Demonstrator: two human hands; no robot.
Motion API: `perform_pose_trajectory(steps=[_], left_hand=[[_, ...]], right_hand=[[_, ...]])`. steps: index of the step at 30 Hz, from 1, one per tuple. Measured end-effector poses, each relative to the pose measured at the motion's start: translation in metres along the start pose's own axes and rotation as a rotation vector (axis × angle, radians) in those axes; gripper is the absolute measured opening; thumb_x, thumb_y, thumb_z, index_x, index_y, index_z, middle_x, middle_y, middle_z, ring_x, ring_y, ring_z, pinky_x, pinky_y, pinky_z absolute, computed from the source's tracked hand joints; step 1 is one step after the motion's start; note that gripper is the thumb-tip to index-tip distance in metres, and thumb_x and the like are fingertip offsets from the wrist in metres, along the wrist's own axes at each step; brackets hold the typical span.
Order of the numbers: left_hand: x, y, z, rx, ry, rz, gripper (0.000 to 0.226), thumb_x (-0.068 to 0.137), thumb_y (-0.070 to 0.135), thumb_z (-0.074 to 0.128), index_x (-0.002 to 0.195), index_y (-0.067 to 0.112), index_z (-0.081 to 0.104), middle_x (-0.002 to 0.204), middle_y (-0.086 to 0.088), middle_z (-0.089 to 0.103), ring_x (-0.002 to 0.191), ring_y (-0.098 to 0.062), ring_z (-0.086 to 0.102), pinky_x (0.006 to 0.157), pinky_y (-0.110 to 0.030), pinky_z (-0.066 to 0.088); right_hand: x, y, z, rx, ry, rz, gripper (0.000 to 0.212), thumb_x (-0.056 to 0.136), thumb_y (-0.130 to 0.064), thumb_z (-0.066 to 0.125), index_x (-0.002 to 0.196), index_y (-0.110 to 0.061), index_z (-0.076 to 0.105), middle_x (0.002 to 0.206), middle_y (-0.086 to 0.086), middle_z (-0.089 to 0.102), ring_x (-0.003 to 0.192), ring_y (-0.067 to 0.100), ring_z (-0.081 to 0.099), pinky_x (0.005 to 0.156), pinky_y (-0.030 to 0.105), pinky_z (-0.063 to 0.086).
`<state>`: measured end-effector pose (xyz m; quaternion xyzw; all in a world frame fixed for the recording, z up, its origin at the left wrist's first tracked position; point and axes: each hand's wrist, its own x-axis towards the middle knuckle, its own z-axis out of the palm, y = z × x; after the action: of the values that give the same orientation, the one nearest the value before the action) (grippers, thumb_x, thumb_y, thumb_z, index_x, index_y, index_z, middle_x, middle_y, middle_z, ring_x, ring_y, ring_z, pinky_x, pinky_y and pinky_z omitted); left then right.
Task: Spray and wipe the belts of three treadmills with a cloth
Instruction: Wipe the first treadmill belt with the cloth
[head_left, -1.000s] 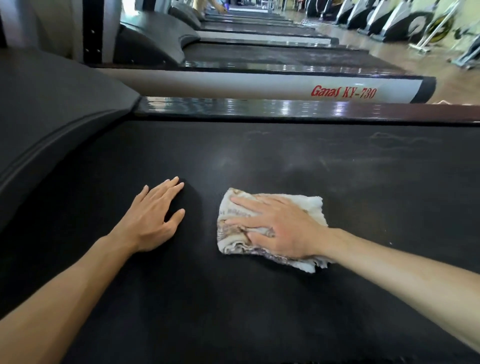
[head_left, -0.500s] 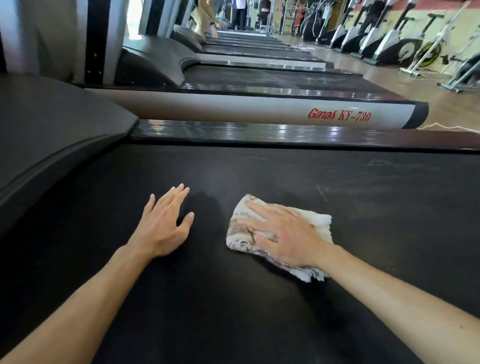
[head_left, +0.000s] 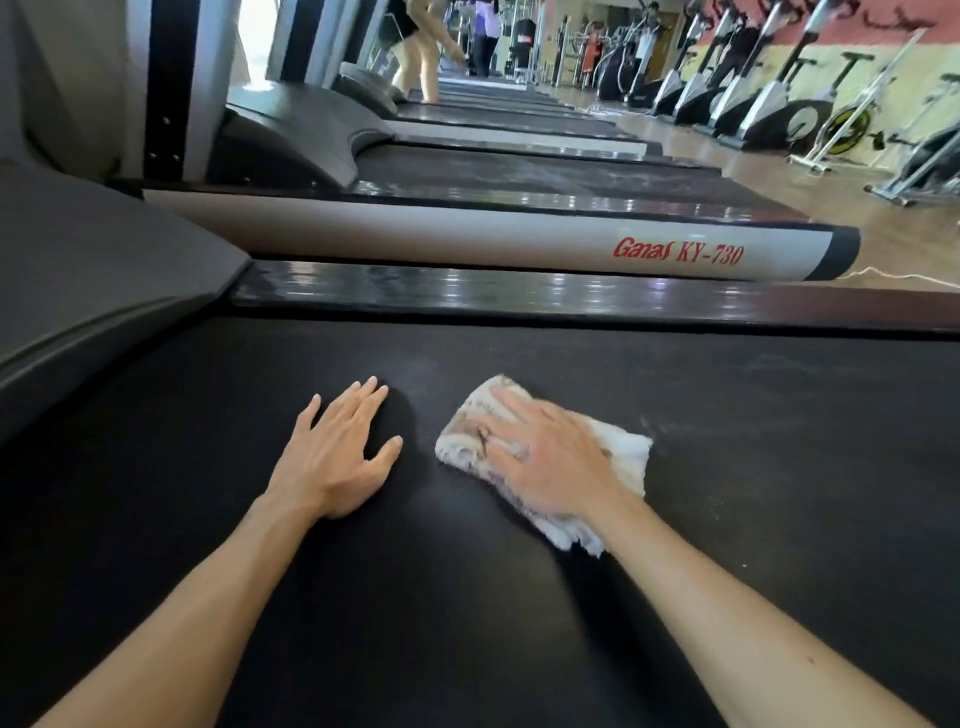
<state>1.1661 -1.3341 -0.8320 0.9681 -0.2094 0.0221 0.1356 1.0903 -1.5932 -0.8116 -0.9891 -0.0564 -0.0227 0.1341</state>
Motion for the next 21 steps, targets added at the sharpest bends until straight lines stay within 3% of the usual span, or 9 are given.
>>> perform_pose_trajectory(steps=[7, 11, 15, 21], left_hand=[[0.001, 0.003, -0.002, 0.011, 0.018, -0.037, 0.076, 0.101, 0.057, 0.033, 0.163, 0.020, 0.009, 0.170, 0.007, -0.001, 0.155, -0.005, -0.004, 0.127, -0.038, -0.001], [0.002, 0.003, -0.002, 0.007, 0.023, -0.051, 0.079, 0.101, 0.058, 0.032, 0.163, 0.018, 0.005, 0.170, 0.004, -0.005, 0.155, -0.007, -0.007, 0.127, -0.036, -0.001], [0.002, 0.001, 0.001, 0.026, 0.026, -0.050, 0.080, 0.099, 0.062, 0.026, 0.163, 0.018, 0.005, 0.170, 0.004, -0.005, 0.155, -0.008, -0.007, 0.127, -0.036, -0.001], [0.003, 0.001, 0.001, 0.042, -0.001, -0.054, 0.101, 0.077, 0.073, 0.002, 0.163, 0.020, 0.008, 0.170, 0.006, -0.001, 0.155, -0.007, -0.004, 0.127, -0.038, 0.003]], right_hand=[[0.078, -0.015, 0.004, -0.053, -0.006, 0.124, 0.050, 0.107, -0.050, 0.031, 0.156, -0.047, 0.033, 0.172, -0.008, 0.012, 0.156, 0.027, 0.021, 0.126, 0.048, 0.014], [0.039, -0.002, 0.000, -0.071, -0.026, -0.069, 0.055, 0.101, -0.057, 0.023, 0.155, -0.052, 0.032, 0.171, -0.016, 0.011, 0.155, 0.019, 0.022, 0.127, 0.042, 0.015], [0.058, 0.037, -0.002, -0.075, -0.001, 0.087, 0.049, 0.105, -0.052, 0.029, 0.154, -0.052, 0.035, 0.170, -0.018, 0.016, 0.152, 0.020, 0.029, 0.124, 0.044, 0.022], [0.125, 0.010, 0.004, -0.095, 0.005, 0.180, 0.054, 0.106, -0.053, 0.030, 0.158, -0.040, 0.033, 0.172, -0.006, 0.015, 0.153, 0.030, 0.025, 0.124, 0.050, 0.018]])
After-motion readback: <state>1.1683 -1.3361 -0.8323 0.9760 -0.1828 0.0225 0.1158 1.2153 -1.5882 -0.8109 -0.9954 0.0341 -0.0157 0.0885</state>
